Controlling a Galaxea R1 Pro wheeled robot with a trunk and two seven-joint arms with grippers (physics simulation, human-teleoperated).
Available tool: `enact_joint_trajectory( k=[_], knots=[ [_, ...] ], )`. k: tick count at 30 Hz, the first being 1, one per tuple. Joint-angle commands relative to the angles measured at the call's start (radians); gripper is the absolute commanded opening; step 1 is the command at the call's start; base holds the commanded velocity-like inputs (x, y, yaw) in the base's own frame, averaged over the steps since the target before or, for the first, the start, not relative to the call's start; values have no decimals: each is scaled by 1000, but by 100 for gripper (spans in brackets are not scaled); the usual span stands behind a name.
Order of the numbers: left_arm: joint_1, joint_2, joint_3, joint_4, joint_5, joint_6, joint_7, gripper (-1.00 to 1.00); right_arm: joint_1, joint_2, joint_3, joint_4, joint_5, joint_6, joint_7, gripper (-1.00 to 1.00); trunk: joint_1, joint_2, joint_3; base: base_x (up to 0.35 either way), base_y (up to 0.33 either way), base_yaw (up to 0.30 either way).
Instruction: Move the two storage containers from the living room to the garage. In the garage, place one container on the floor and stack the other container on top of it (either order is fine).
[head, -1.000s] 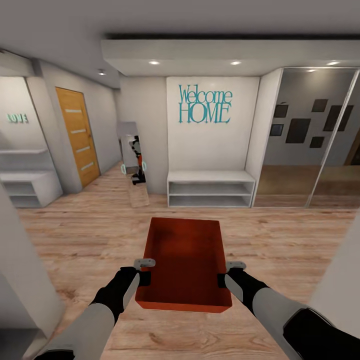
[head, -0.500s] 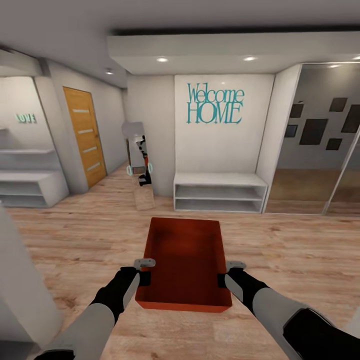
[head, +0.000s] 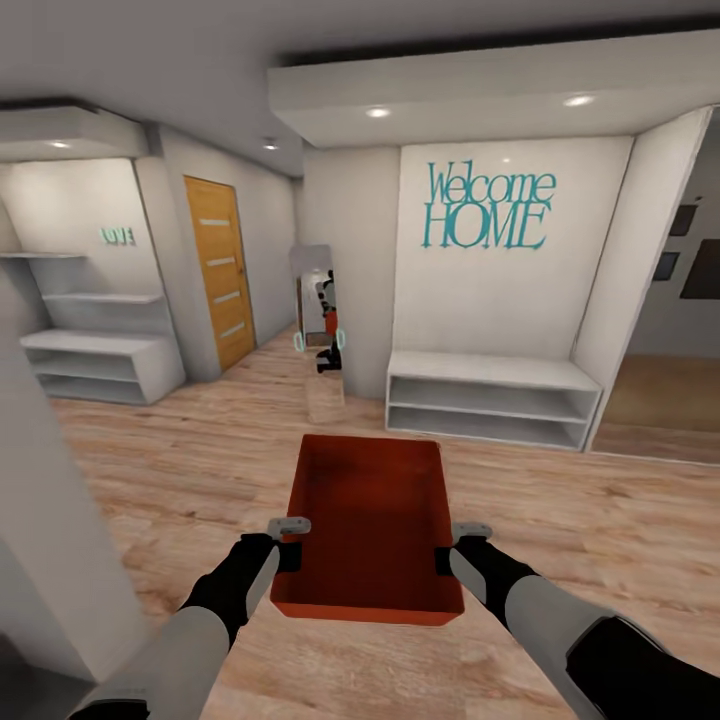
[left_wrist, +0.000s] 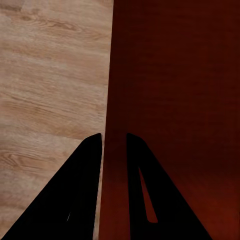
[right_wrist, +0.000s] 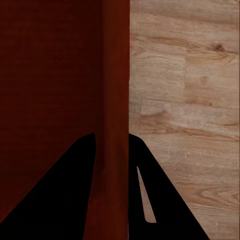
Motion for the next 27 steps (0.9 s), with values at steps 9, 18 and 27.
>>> enact_joint_trajectory(
  k=[9,18,27],
  knots=[
    [-1,1,11,-2,-18,7,6,-100,1,-2,55,-5,-34,1,-3,-100,1,-1,0,322,0,264],
    [-1,1,11,-2,-18,7,6,-100,1,-2,53,-5,-35,1,-1,-100,1,-1,0,322,0,36],
    [-1,1,11,-2,-18,7,6,-100,1,-2,53,-5,-34,1,-2,-100,1,-1,0,322,0,0]
  ],
)
